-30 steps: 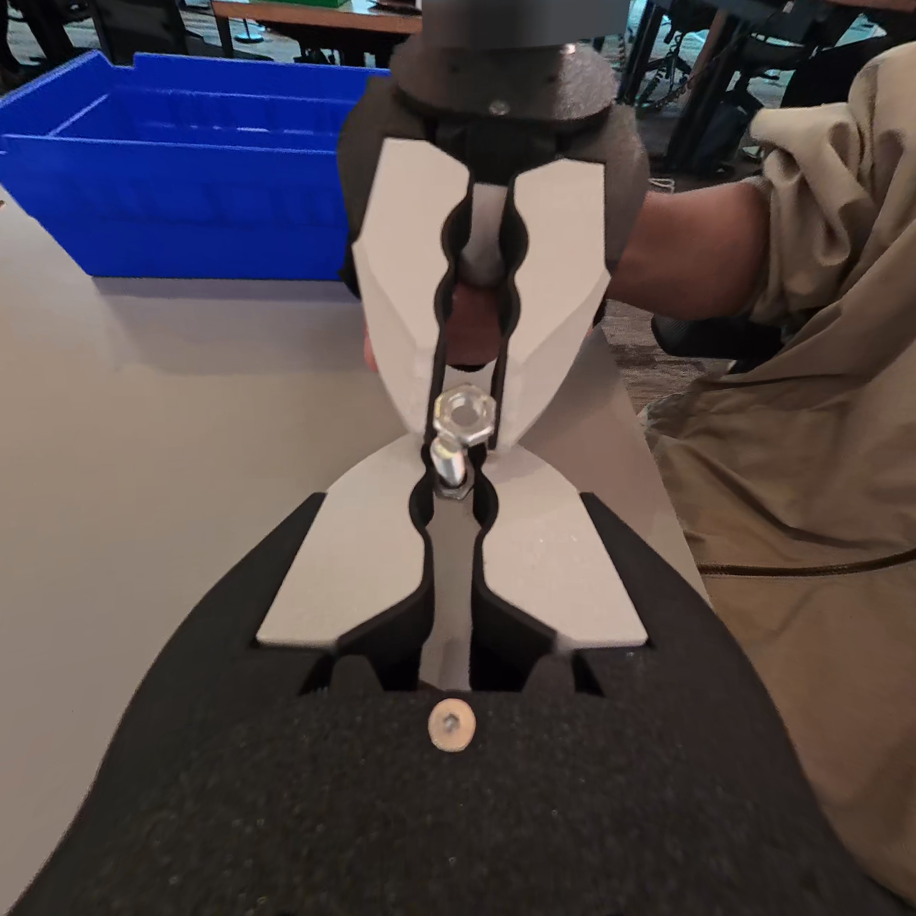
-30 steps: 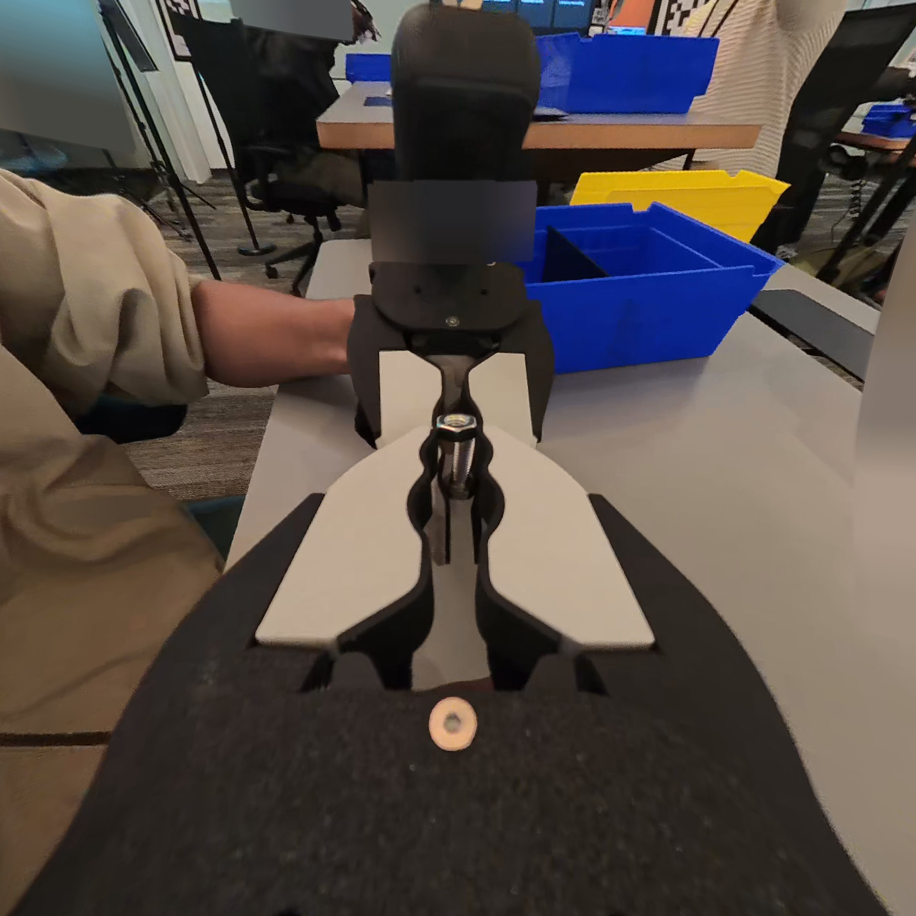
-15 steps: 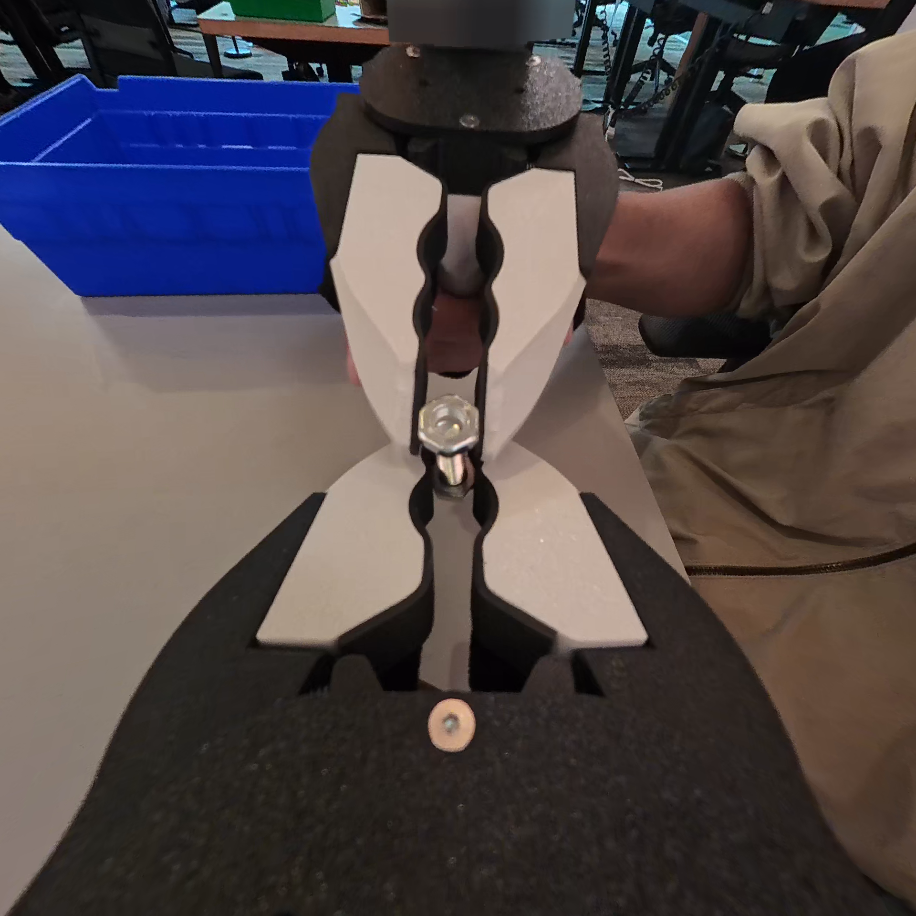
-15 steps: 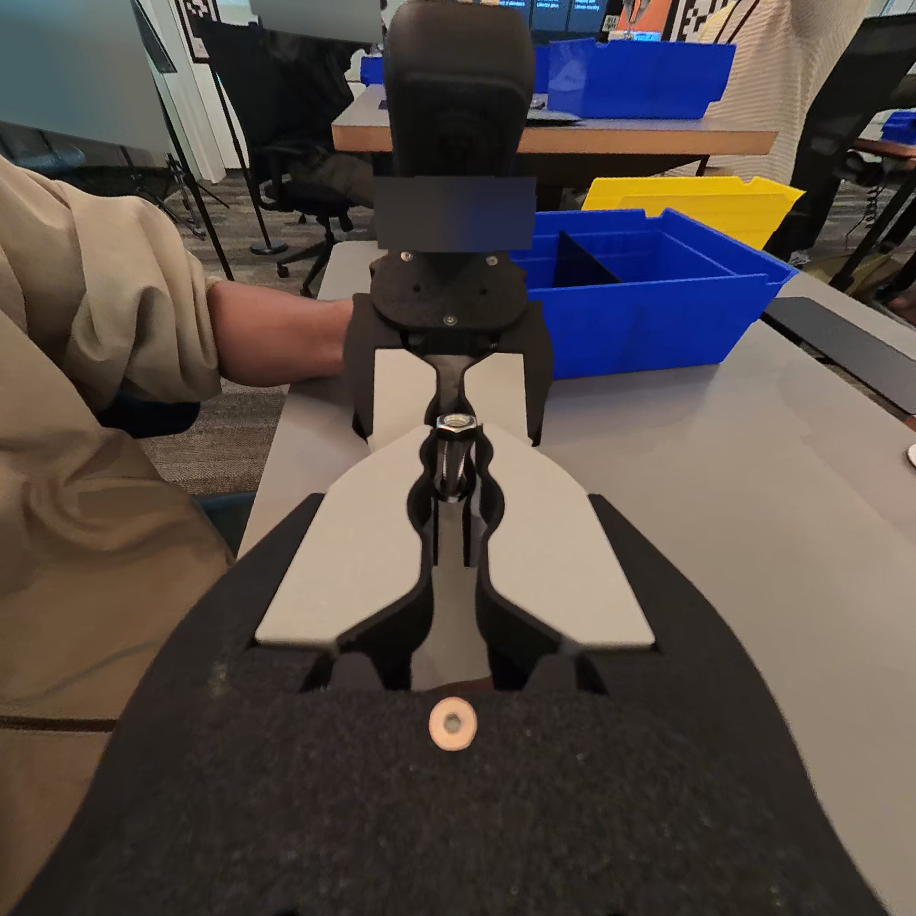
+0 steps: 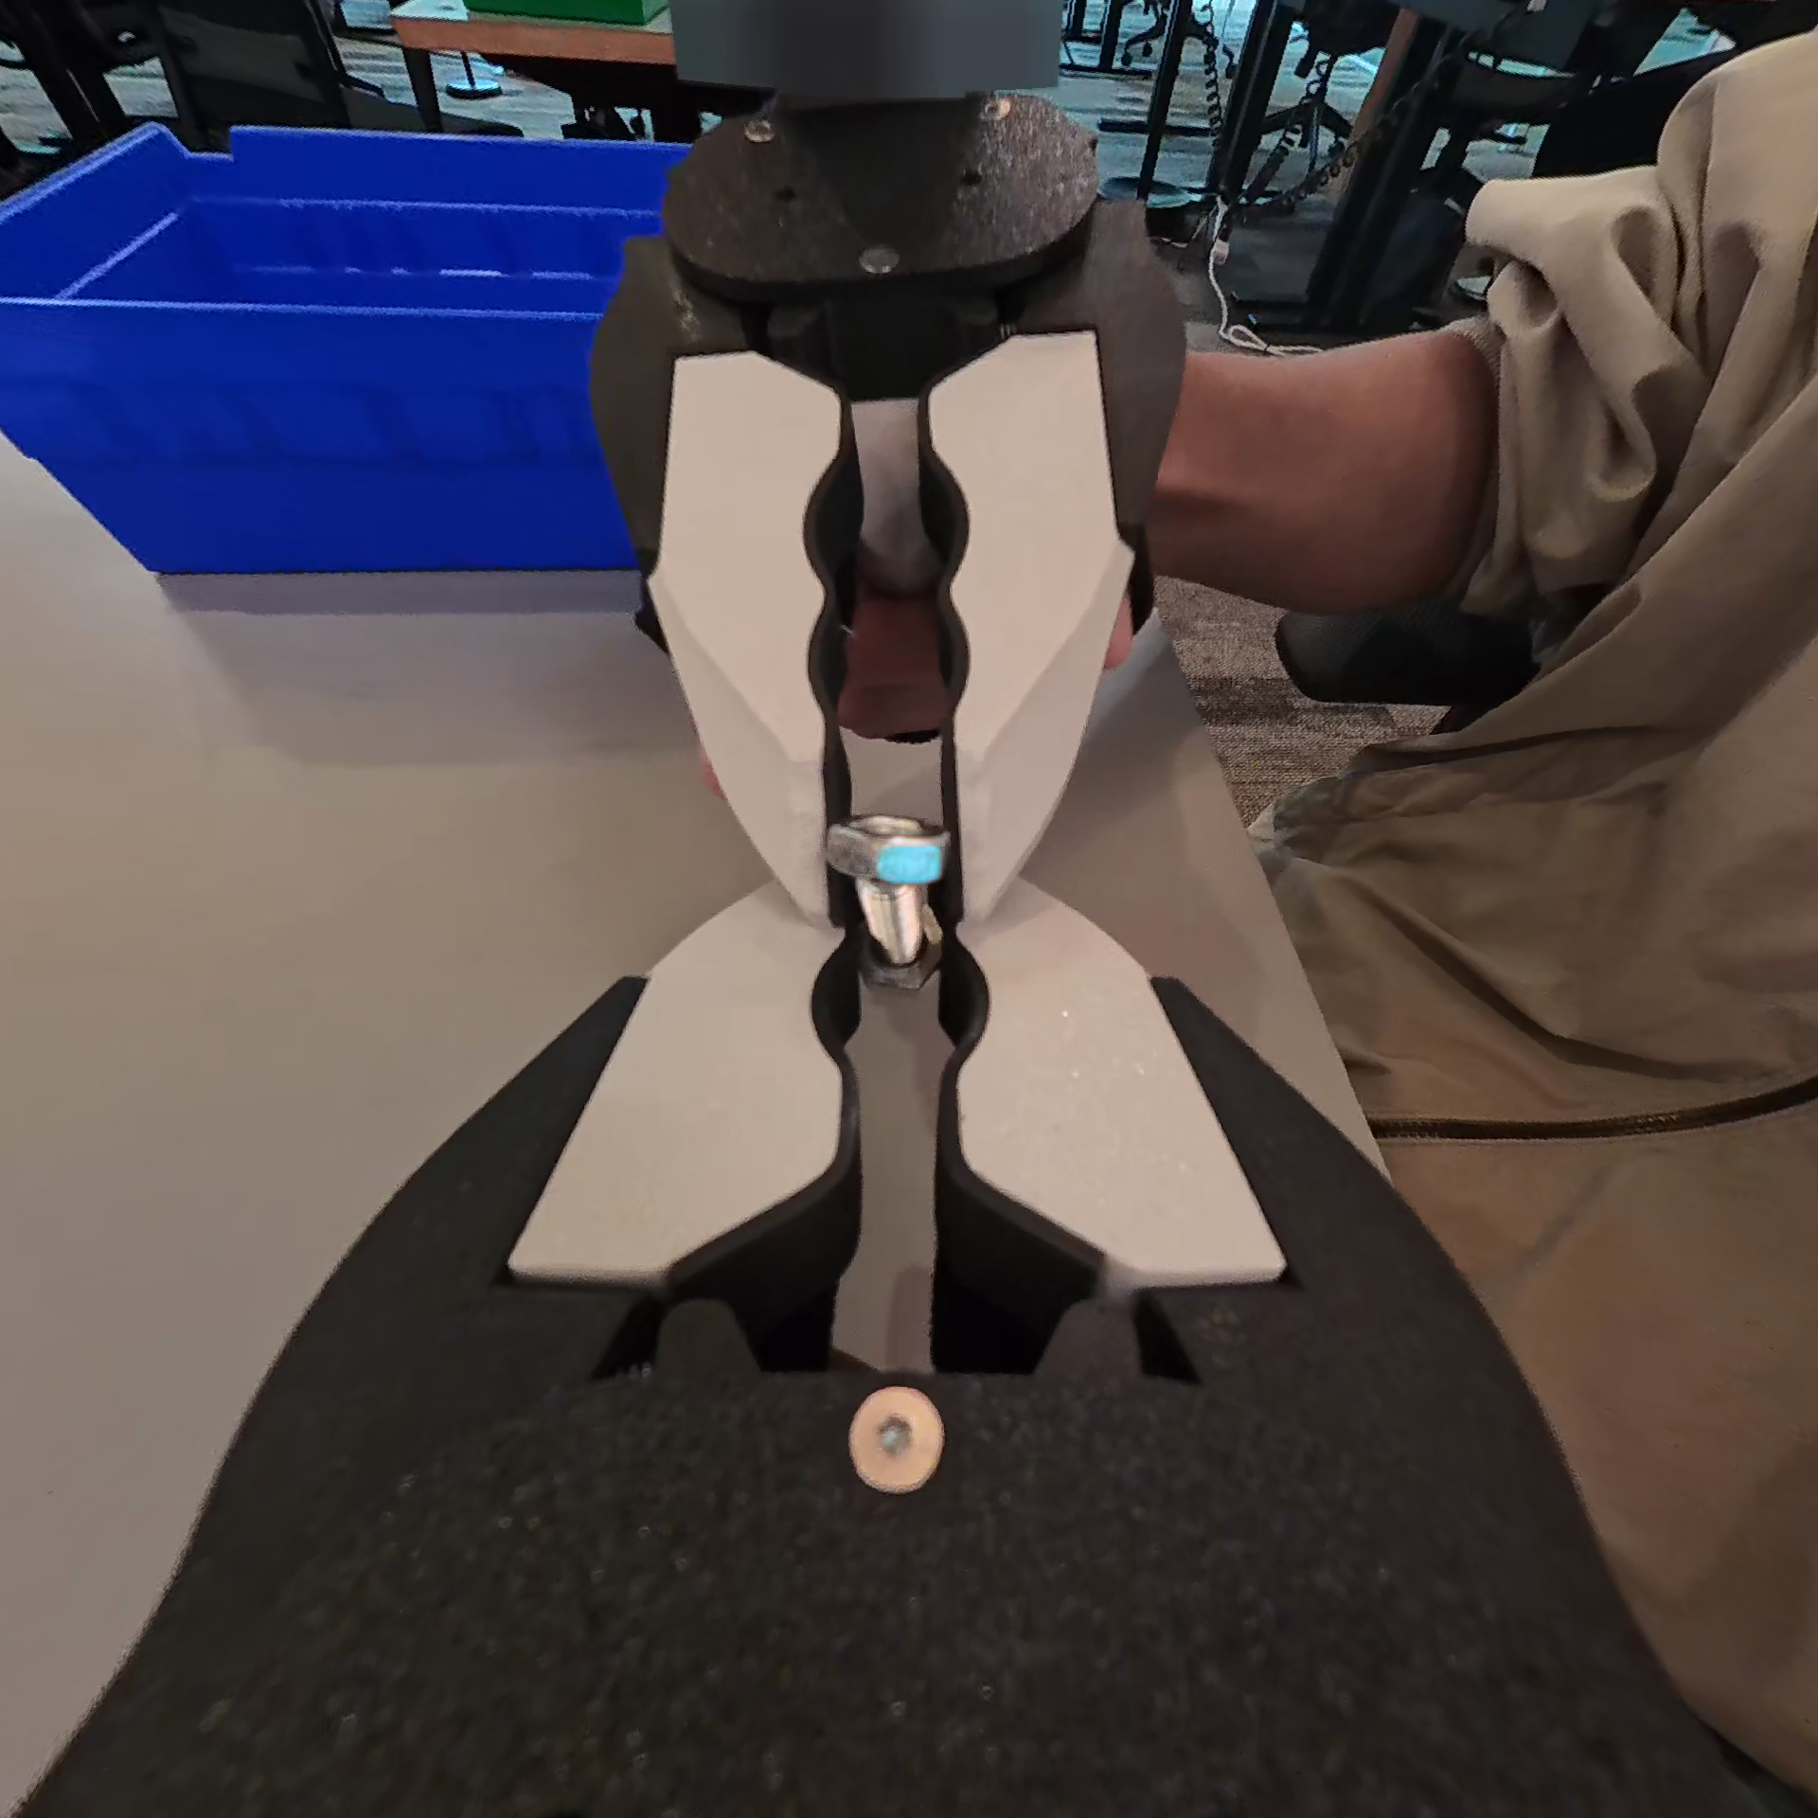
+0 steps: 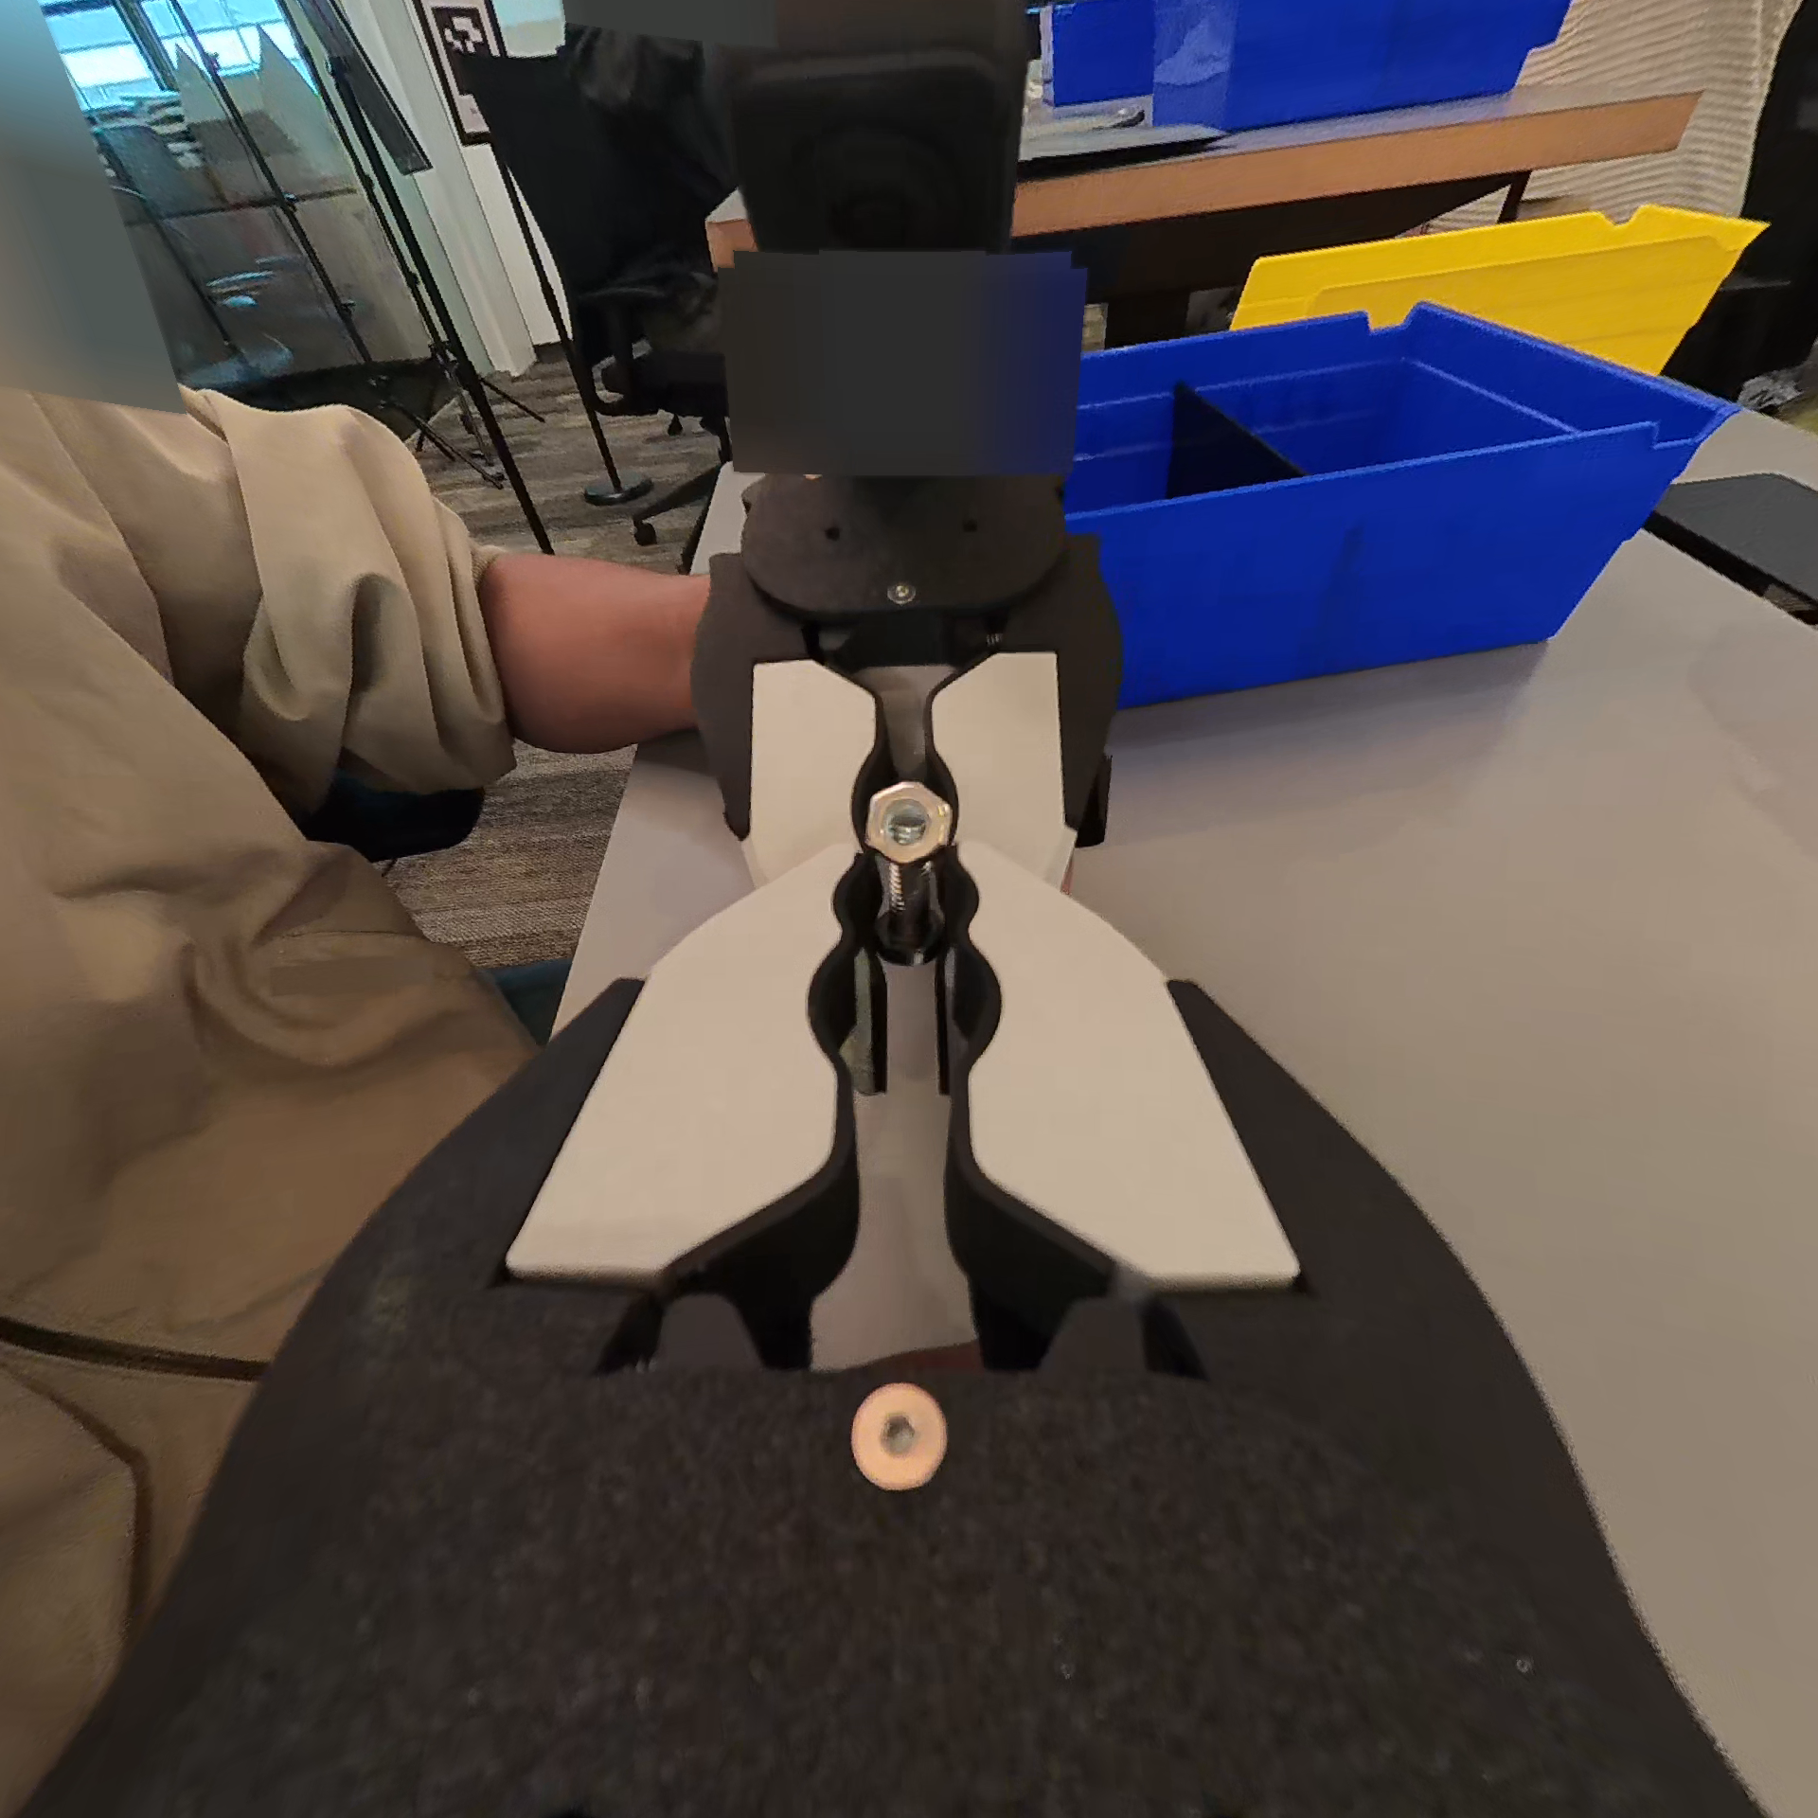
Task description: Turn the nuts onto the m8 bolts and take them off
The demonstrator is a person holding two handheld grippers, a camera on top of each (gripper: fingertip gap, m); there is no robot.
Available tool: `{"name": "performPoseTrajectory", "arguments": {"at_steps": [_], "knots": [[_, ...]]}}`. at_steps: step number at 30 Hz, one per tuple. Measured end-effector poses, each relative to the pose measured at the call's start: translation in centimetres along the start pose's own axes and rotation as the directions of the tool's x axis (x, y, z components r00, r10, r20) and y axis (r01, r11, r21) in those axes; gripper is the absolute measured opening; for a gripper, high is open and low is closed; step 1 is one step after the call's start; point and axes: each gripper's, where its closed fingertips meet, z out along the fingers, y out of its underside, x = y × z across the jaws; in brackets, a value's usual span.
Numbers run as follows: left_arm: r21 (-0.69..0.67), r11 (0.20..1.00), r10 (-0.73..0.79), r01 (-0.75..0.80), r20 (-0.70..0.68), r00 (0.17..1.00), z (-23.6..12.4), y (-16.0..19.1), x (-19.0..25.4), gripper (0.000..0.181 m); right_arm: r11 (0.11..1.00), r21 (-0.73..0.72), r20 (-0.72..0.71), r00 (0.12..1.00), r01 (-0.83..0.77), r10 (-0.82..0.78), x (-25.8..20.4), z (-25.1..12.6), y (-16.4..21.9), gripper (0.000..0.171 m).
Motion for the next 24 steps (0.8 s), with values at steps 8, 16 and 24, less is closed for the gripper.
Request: {"name": "performPoseTrajectory", "arguments": {"at_steps": [8,16,24], "knots": [[-0.030,1.000,-0.006,0.006,-0.006,1.000,0.3,0.7,0.0,0.011,0.998,-0.056,-0.012,1.000,0.025,-0.026,0.2,0.1,0.1,0.008],[-0.027,1.000,-0.010,0.010,0.003,1.000,0.3,0.7,-0.4,0.011,1.000,-0.018,-0.032,0.999,0.022,-0.022,0.6,-0.8,-0.6,0.010],[0.118,0.985,-0.150,0.128,0.199,0.968,-2.0,-0.1,-6.2,0.011,0.995,-0.076,-0.457,0.884,0.070,-0.097,3.5,-4.5,0.9,0.024]]}}
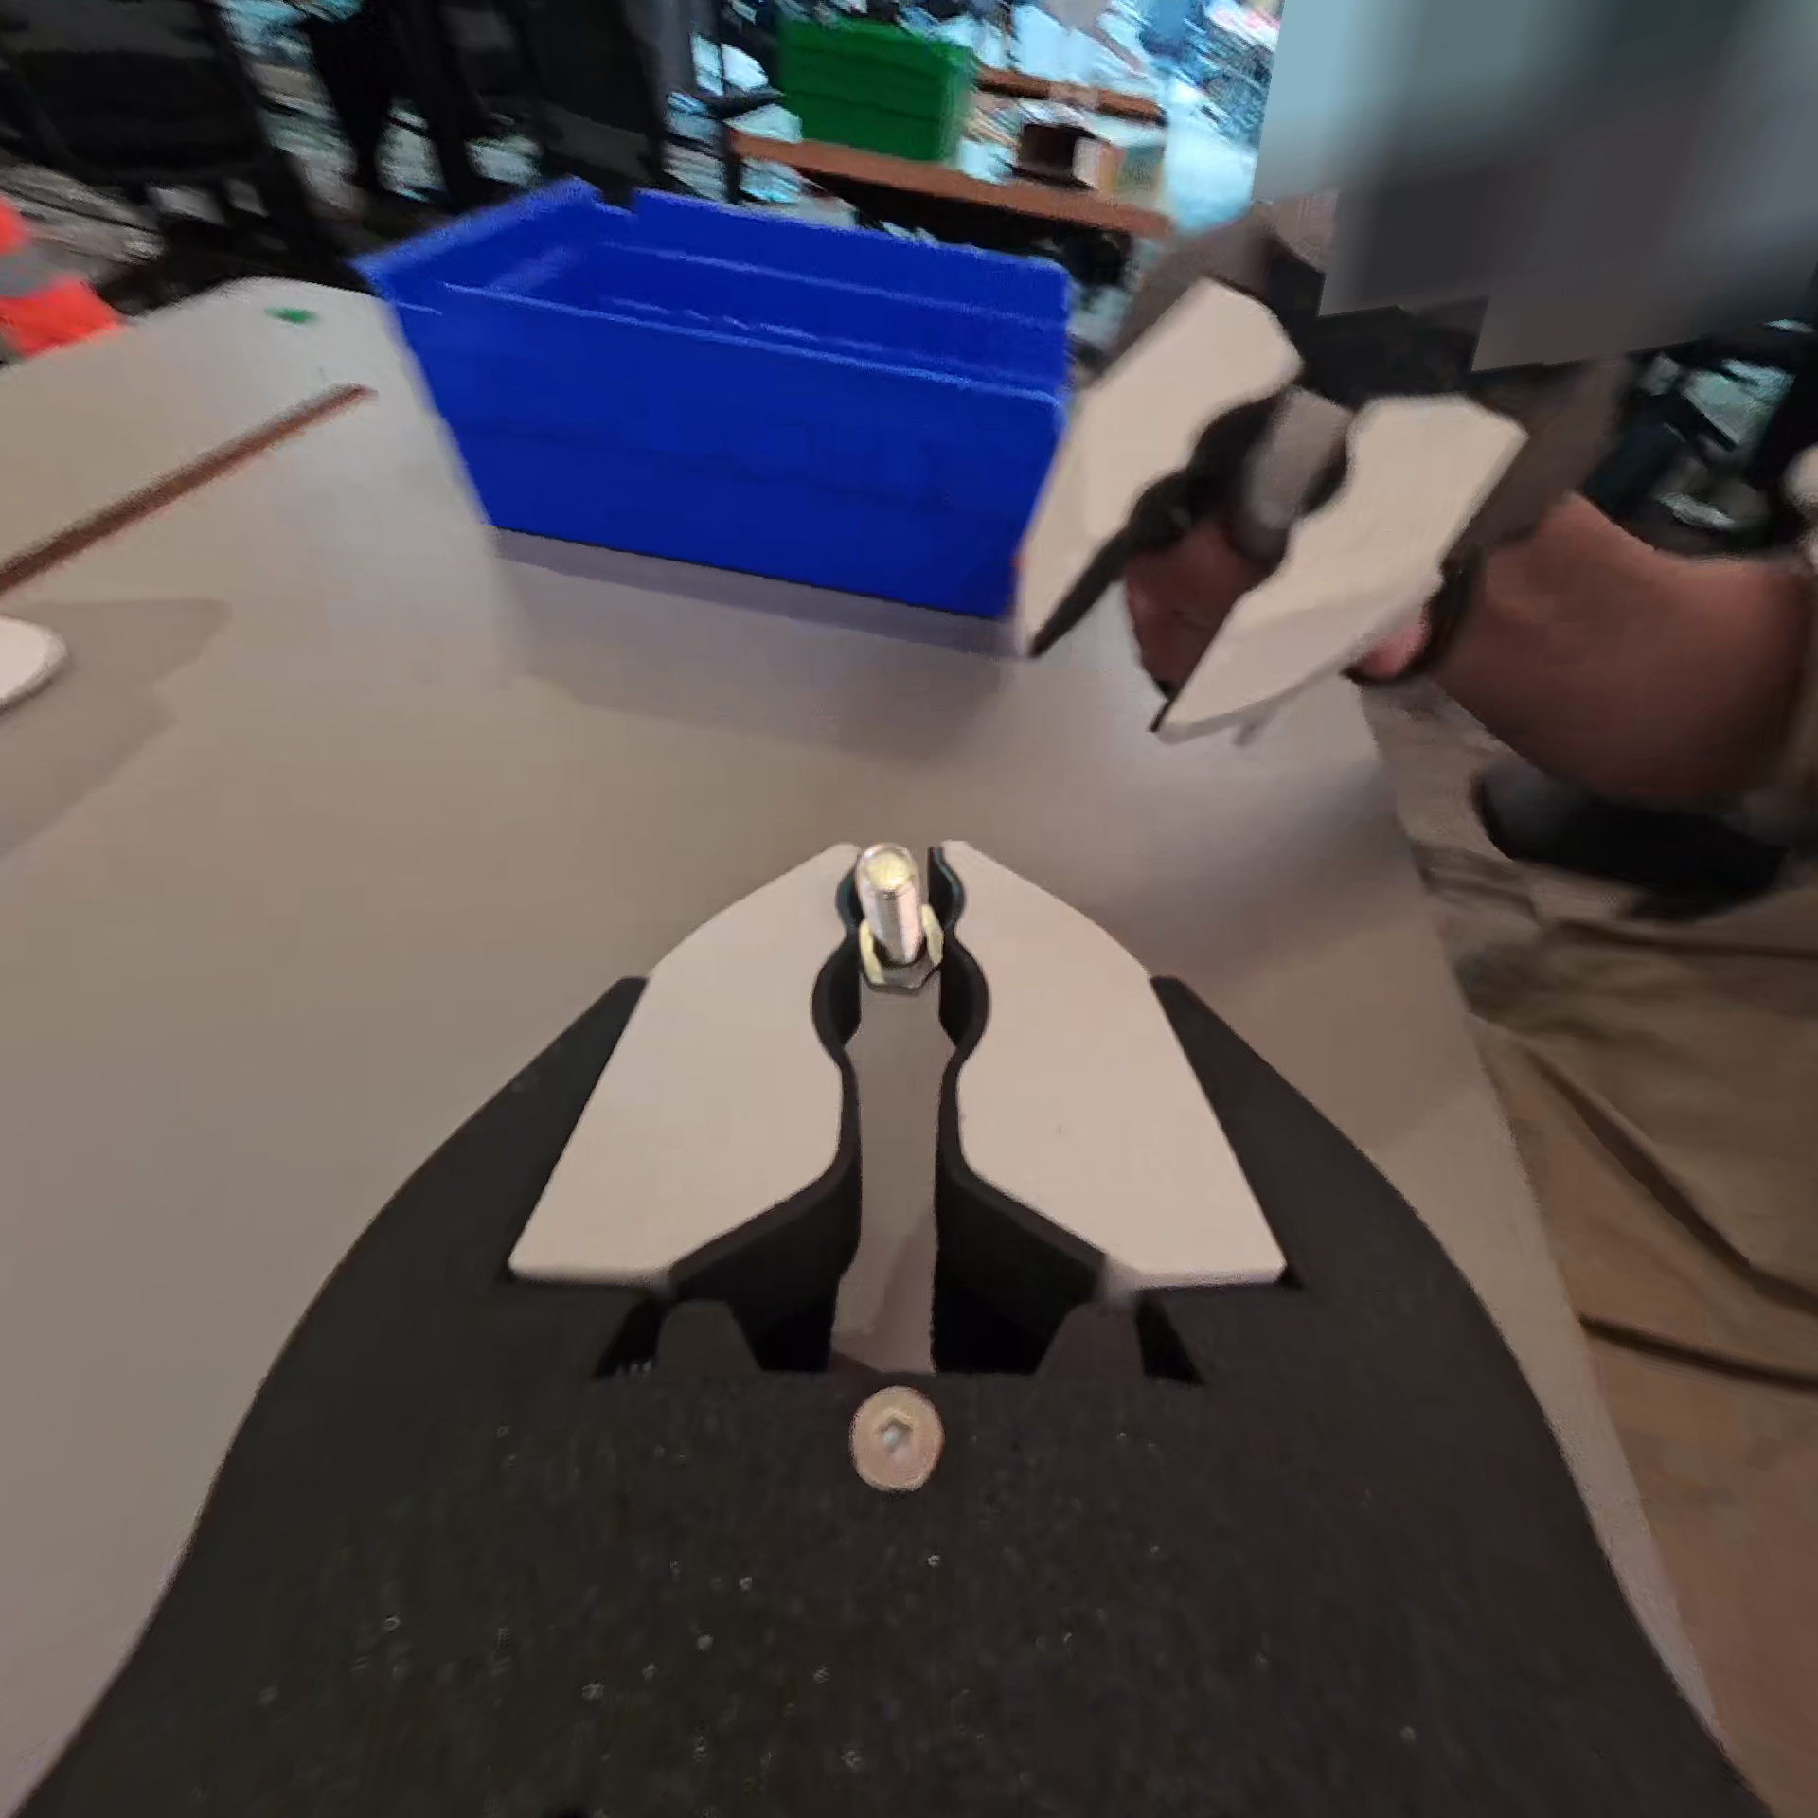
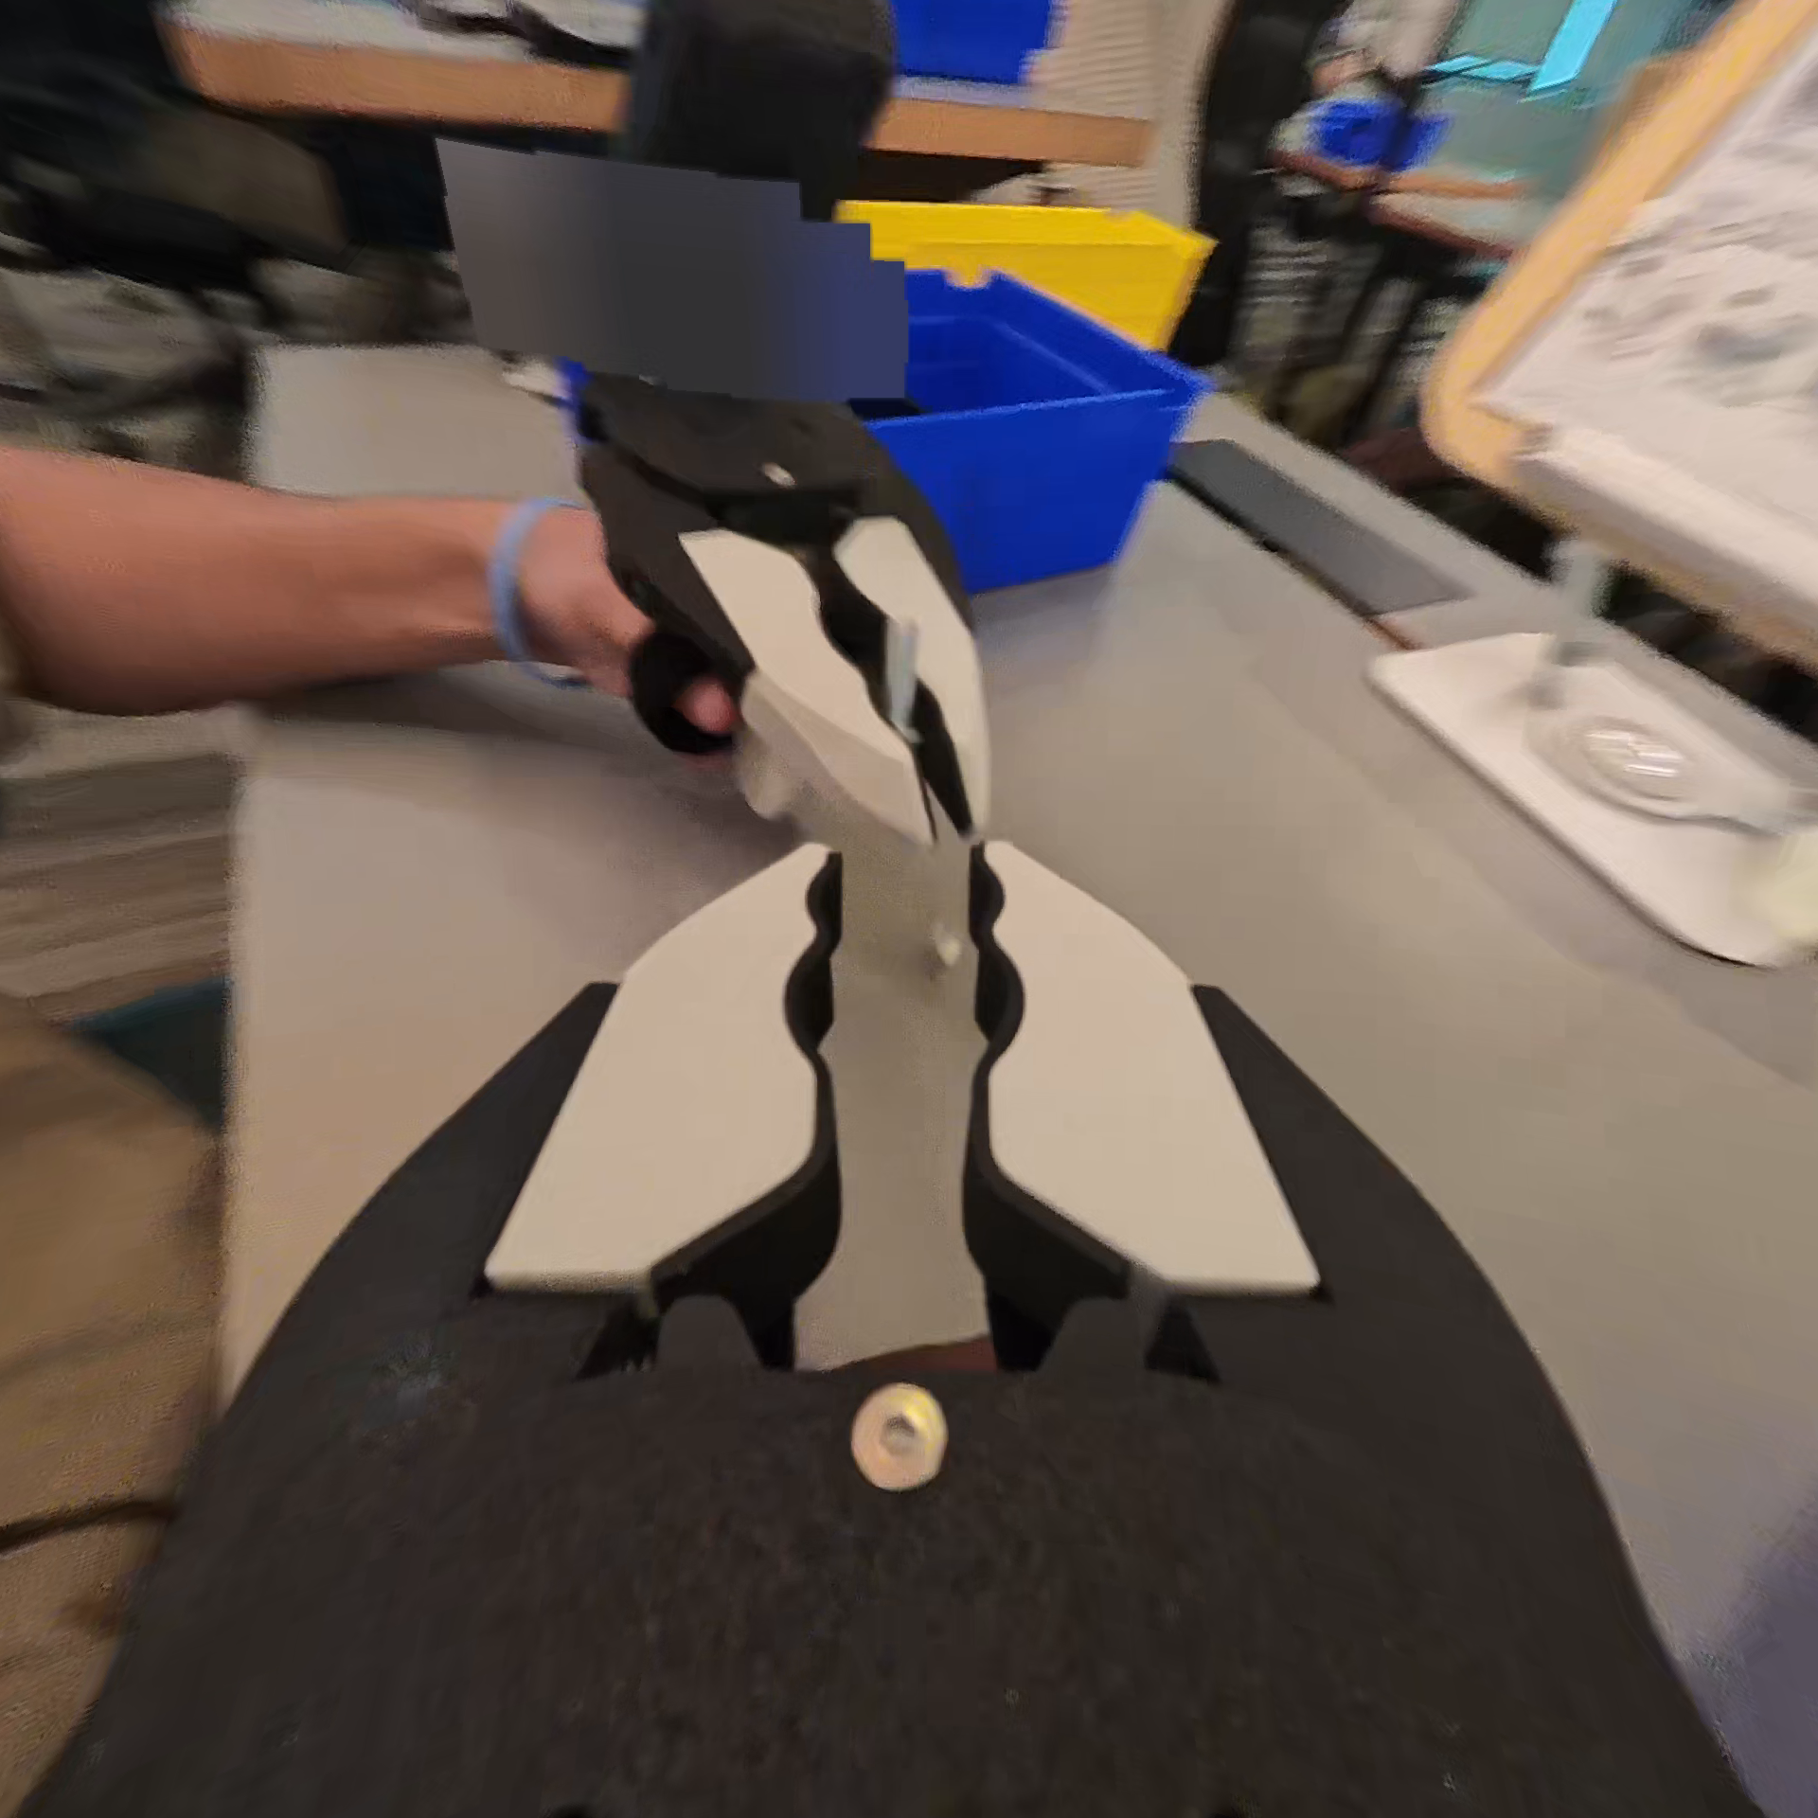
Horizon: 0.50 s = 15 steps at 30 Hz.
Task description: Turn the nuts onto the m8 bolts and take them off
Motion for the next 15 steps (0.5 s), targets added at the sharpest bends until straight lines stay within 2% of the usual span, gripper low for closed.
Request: {"name": "performPoseTrajectory", "arguments": {"at_steps": [2,4,6,8,10,13,15], "knots": [[0.110,0.994,-0.049,0.026,0.208,0.977,-1.4,-1.7,-3.4,0.011,1.000,0.018,-0.194,0.981,-0.003,0.007,2.6,-1.2,0.4,0.024],[0.209,0.977,-0.130,0.053,0.375,0.918,-3.7,-2.8,-6.0,0.011,0.995,0.021,-0.308,0.947,-0.096,0.097,5.1,-2.0,1.7,0.029],[0.238,0.969,-0.180,0.057,0.532,0.827,-5.7,-2.4,-8.1,0.011,0.976,0.060,-0.344,0.914,-0.208,0.216,6.8,-2.4,2.9,0.038],[0.223,0.968,-0.230,0.115,0.607,0.760,-6.8,-0.7,-8.5,0.011,0.951,0.086,-0.337,0.890,-0.296,0.307,7.3,-2.2,4.0,0.044],[0.196,0.968,-0.246,0.157,0.616,0.748,-6.8,0.9,-7.9,0.011,0.945,0.051,-0.340,0.884,-0.323,0.321,7.3,-1.5,5.5,0.053],[0.178,0.973,-0.227,0.150,0.581,0.781,-6.3,1.3,-6.6,0.011,0.938,0.013,-0.287,0.898,-0.346,0.335,6.2,-0.2,6.5,0.053],[0.187,0.968,-0.240,0.167,0.497,0.834,-5.3,1.1,-5.8,0.011,0.946,-0.011,-0.258,0.915,-0.324,0.310,5.3,0.4,6.5,0.052]]}}
